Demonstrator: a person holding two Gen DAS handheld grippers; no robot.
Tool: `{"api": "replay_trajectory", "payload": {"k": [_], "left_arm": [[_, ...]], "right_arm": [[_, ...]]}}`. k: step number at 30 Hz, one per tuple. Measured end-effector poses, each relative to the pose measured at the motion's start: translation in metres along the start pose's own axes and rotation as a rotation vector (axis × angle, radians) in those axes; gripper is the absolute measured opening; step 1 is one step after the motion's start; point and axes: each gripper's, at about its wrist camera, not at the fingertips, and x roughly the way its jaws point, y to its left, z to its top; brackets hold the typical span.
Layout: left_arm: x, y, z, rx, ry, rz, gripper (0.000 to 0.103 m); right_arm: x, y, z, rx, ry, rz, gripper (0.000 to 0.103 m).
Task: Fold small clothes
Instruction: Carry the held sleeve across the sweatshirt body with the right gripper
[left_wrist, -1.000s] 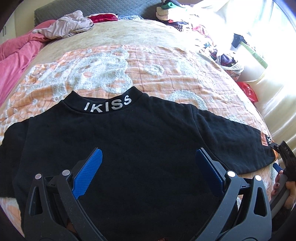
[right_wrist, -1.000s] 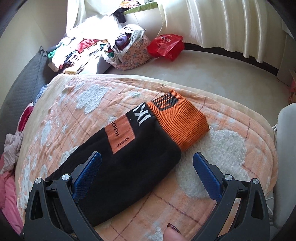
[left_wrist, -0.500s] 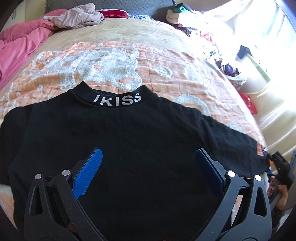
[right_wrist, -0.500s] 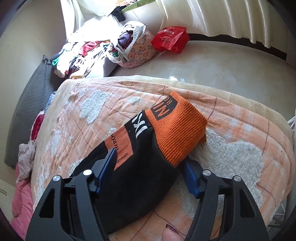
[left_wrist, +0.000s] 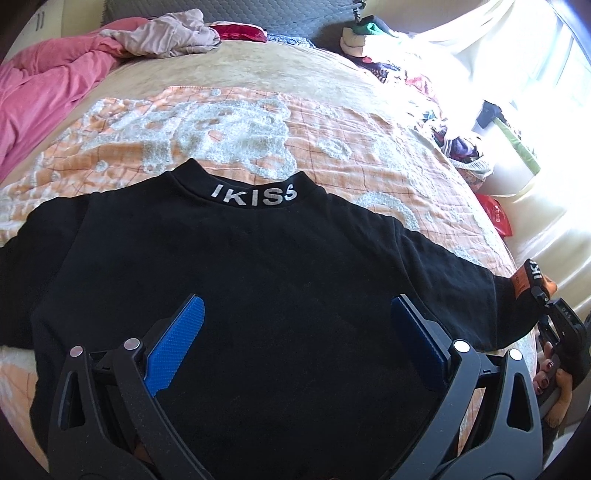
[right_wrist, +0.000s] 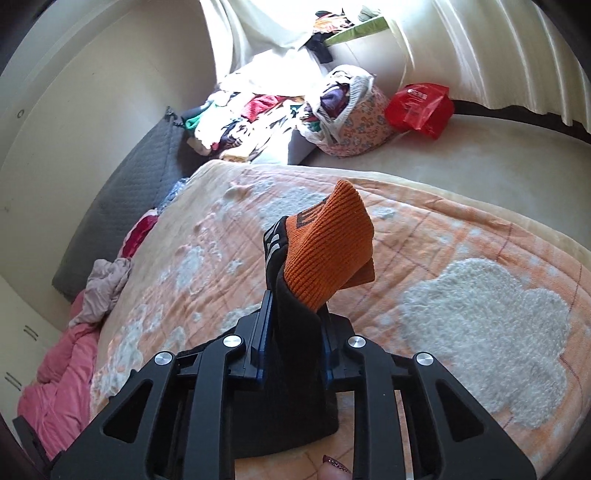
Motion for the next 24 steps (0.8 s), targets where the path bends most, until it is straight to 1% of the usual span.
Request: {"api": "replay_trajectory", "payload": {"k": [1, 7, 11, 14, 18, 19, 24], "left_arm": [[-0.002, 0.002, 0.000, -0.004, -0.002, 0.002, 0.095], [-0.013, 0.018, 0.002, -0.044, -0.014, -0.014, 0.095], [-0.020, 0.032, 0.004, -0.080, -0.018, -0.028, 0.095], [-0.025, 0.040, 0.004, -0.101, -0.023, -0.047, 0.095], [-0.030, 0.048, 0.004, -0.115, -0.029, -0.054, 0.095], [-0.031, 0.050, 0.004, -0.120, -0.027, -0.058, 0.095], [-0.033, 0.061, 0.002, -0.144, -0.023, -0.074, 0.095]], "right_arm": [[-0.002, 0.008, -0.001, -0.017, -0.002, 0.031, 0.019], [-0.018, 0.056, -0.008, -0.132, -0.014, 0.131, 0.018], [-0.021, 0.091, -0.016, -0.205, 0.008, 0.218, 0.018], [-0.024, 0.113, -0.026, -0.263, 0.022, 0.256, 0.018], [-0.023, 0.142, -0.042, -0.333, 0.052, 0.303, 0.018], [-0.021, 0.148, -0.045, -0.349, 0.061, 0.309, 0.017], [-0.013, 0.176, -0.070, -0.429, 0.106, 0.342, 0.017]]}}
